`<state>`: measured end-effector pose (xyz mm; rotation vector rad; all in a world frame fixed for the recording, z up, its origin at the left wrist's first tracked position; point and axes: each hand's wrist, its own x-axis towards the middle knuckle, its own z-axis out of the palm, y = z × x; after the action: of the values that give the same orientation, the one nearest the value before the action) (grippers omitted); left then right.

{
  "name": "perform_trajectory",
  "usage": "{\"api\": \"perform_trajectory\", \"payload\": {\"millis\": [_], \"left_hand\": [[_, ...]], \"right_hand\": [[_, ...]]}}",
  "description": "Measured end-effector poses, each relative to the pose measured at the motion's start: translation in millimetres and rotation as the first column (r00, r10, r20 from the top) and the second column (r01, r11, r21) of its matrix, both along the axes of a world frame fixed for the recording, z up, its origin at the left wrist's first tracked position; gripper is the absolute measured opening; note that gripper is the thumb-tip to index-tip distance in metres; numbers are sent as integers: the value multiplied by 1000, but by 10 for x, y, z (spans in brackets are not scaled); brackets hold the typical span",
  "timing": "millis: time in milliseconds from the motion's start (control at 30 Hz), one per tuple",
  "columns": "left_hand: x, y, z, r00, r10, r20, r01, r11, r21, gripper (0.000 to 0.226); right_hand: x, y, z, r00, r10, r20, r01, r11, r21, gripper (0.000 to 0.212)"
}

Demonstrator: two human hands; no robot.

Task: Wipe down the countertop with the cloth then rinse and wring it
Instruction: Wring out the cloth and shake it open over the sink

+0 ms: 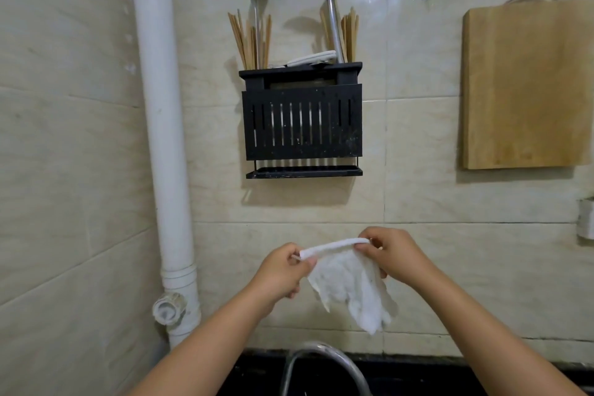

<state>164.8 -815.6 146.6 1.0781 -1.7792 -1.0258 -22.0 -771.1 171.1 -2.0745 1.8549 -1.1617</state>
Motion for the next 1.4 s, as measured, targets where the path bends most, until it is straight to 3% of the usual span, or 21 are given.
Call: {"api": "perform_trajectory", "payload": {"millis": [67, 167, 267, 333, 400, 500, 567, 633, 733, 833, 967, 1067, 1167, 1300, 1367, 1400], "left_hand": [[-18, 65, -85, 990, -28, -138, 63, 964, 260, 16], [-50, 143, -241, 933, -10, -359, 213, 822, 529, 33], [-84, 189, -296, 876, -12, -483, 332, 741, 584, 49], [-131, 213, -304, 845, -60, -532, 374, 776, 507, 42], [-194, 209, -347, 886, -149, -440, 316, 887, 336, 39], [-278, 240, -410, 982, -185, -31, 186, 982, 32, 51], [-350, 266, -419, 993, -105, 61, 110, 990, -83, 22], [-386, 262, -393, 998, -44, 32, 48, 992, -114, 8], [-302, 161, -269, 990, -103, -95, 95, 992, -85, 21], [-119, 104, -69, 944, -328, 44, 330, 943, -42, 27], [-65, 155, 84, 866, -460, 198, 467, 884, 11, 21], [-17, 204, 143, 858, -472, 203, 473, 880, 47, 22], [141, 198, 196, 866, -473, 163, 467, 881, 76, 18], [375, 144, 133, 894, -446, 48, 437, 889, 138, 7], [452, 118, 65, 910, -412, -35, 412, 895, 174, 9], [487, 100, 30, 916, -395, -71, 401, 896, 190, 11]], "right_hand": [[14, -39, 9, 998, -45, -35, 45, 999, -10, 20], [37, -32, -16, 985, 45, 167, -52, 998, 41, 20], [26, 5, -93, 956, 93, 278, -116, 991, 66, 24], [4, 12, -154, 972, 69, 227, -83, 995, 56, 23], [-24, 16, -203, 987, 13, 158, -18, 999, 32, 21], [-45, 23, -260, 994, -35, 106, 32, 999, 28, 26], [-41, 51, -267, 997, -35, 74, 33, 999, 35, 30], [-64, 108, -256, 998, -31, 57, 28, 998, 47, 30], [-165, 245, -280, 996, 63, 55, -71, 987, 144, 20], [-191, 368, -479, 983, 172, 71, -185, 939, 289, 26], [-12, 412, -876, 951, 171, 256, -236, 938, 252, 30], [116, 413, -1175, 872, 203, 446, -339, 907, 249, 33], [211, 448, -1376, 729, 226, 646, -437, 880, 186, 12], [267, 511, -1471, 377, 121, 918, -465, 882, 75, 63], [270, 561, -1449, 286, 158, 945, -504, 863, 9, 58], [274, 585, -1432, 282, 199, 938, -520, 854, -25, 56]]}}
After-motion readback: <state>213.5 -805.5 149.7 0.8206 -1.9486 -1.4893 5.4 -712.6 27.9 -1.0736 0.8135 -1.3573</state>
